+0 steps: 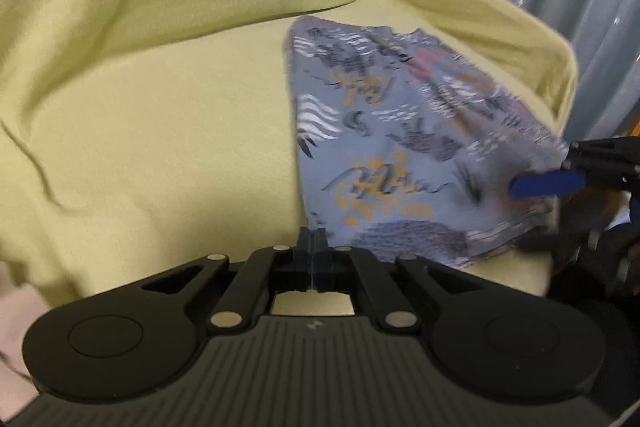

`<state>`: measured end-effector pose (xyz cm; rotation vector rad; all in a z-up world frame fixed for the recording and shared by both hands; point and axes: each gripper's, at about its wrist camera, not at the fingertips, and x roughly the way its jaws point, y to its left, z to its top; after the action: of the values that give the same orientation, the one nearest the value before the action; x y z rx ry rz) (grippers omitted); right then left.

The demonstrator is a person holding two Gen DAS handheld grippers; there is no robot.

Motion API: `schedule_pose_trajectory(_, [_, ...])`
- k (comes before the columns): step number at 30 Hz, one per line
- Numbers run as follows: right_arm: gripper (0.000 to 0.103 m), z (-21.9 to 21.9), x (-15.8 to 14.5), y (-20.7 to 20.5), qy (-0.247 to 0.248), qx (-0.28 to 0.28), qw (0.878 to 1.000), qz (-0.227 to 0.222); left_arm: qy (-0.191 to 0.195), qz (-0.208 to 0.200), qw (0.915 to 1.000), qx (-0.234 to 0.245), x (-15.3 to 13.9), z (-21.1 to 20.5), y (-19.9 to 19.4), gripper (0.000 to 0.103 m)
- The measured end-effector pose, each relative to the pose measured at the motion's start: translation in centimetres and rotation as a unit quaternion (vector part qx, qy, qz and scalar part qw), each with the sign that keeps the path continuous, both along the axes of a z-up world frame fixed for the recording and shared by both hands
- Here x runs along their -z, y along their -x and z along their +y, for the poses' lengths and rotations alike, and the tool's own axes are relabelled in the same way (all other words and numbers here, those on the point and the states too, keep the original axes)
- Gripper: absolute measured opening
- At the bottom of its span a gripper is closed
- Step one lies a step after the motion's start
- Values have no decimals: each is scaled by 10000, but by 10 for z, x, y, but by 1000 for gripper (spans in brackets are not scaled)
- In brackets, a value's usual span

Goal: Fold clothes

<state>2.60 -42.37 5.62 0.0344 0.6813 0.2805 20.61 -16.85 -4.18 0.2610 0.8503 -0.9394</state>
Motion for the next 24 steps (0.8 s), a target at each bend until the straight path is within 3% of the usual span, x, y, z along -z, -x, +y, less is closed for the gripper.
schedule_pose_trajectory(4, [49, 55, 20, -21, 419, -593, 9972, 183, -155, -117, 9998, -5, -2, 10, -7, 0])
schedule_pose_trajectory(7, [51, 94, 37, -30, 1335, -912, 9867, 181, -444, -477, 9973, 327, -11, 16, -6, 1])
schedule_pose_trajectory(9, [52, 115, 49, -31, 2128, -1026, 9716, 105, -727, -766, 9922, 657, -20, 14, -8, 4])
schedule_pose_trajectory(12, [53, 126, 60, -35, 2514, -948, 9630, 191, -1019, -1296, 9780, 1279, -38, 8, -14, 11])
schedule_pose_trajectory(14, [53, 132, 63, -40, 2575, -812, 9626, 215, -1147, -1732, 9606, 1846, -51, 4, -16, 12])
schedule_pose_trajectory(17, [53, 148, 68, -45, 2795, -883, 9559, 202, -1324, -2457, 9198, 2757, -62, 1, -16, 17])
schedule_pose_trajectory(19, [53, 160, 71, -52, 2870, -953, 9529, 207, -1584, -2736, 8971, 3086, -63, -5, -22, 18])
schedule_pose_trajectory(21, [53, 170, 75, -57, 3012, -955, 9486, 185, -1814, -2968, 8776, 3299, -61, -9, -29, 18])
schedule_pose_trajectory(24, [53, 177, 80, -67, 3111, -841, 9466, 99, -2032, -3170, 8602, 3439, -56, -15, -37, 18])
